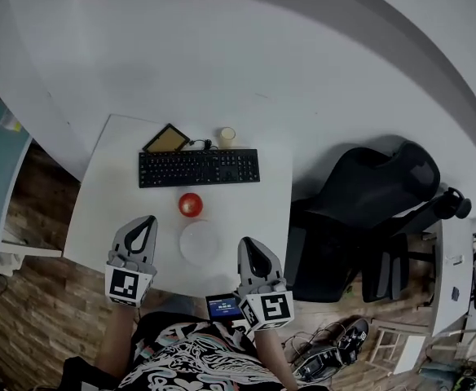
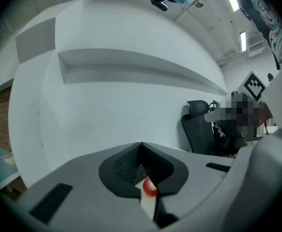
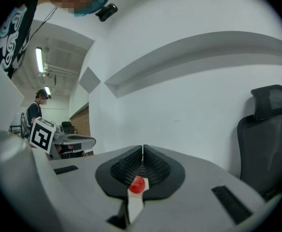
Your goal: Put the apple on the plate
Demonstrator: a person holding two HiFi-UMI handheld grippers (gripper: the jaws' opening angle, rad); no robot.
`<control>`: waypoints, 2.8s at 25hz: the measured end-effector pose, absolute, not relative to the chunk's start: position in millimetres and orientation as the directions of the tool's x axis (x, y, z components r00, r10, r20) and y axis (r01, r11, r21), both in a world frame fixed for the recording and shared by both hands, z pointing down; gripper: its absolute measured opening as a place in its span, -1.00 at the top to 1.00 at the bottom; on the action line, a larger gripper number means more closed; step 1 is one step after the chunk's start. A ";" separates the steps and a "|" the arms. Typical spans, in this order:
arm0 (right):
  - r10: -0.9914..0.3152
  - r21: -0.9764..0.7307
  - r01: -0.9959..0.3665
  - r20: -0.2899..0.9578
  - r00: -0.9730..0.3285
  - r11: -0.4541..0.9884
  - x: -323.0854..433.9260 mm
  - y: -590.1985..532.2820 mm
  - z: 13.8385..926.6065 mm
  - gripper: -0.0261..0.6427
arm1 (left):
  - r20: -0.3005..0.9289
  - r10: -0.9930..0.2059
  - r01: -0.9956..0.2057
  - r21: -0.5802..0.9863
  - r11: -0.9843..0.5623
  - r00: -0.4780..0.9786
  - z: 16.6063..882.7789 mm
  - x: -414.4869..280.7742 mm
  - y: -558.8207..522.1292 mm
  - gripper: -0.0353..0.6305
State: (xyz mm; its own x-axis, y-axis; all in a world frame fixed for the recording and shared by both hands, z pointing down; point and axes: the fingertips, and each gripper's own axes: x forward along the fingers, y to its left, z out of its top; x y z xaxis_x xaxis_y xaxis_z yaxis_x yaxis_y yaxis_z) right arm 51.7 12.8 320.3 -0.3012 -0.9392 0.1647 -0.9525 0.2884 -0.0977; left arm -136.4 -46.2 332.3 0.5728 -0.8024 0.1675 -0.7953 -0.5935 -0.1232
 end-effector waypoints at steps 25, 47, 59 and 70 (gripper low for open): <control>-0.866 -0.088 -0.895 0.227 -0.446 0.438 35.5 -49.1 357.5 0.83 | 0.142 -0.833 -0.836 -0.054 -0.546 0.535 357.1 -122.4 -101.0 0.85; -0.798 -0.130 -0.861 0.328 -0.506 0.492 37.2 -71.3 433.9 0.83 | 0.243 -0.811 -0.839 0.025 -0.544 0.533 433.6 -106.7 -105.1 0.85; -0.776 -0.176 -0.833 0.303 -0.553 0.525 22.5 -88.8 448.1 0.83 | 0.247 -0.773 -0.806 0.069 -0.587 0.584 456.4 -98.5 -110.3 0.85; -0.752 -0.170 -0.814 0.316 -0.578 0.555 10.2 -102.1 475.3 0.83 | 0.303 -0.728 -0.781 0.112 -0.614 0.615 492.1 -101.4 -116.7 0.84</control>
State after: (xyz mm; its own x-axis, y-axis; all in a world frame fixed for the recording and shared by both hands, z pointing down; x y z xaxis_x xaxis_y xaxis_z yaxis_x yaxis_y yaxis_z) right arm 10.2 -102.1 475.3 -0.5784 -0.7523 0.3156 -0.8144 0.5548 -0.1702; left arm -101.4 -116.7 492.1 0.6155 -0.7276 0.3029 -0.7812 -0.6141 0.1122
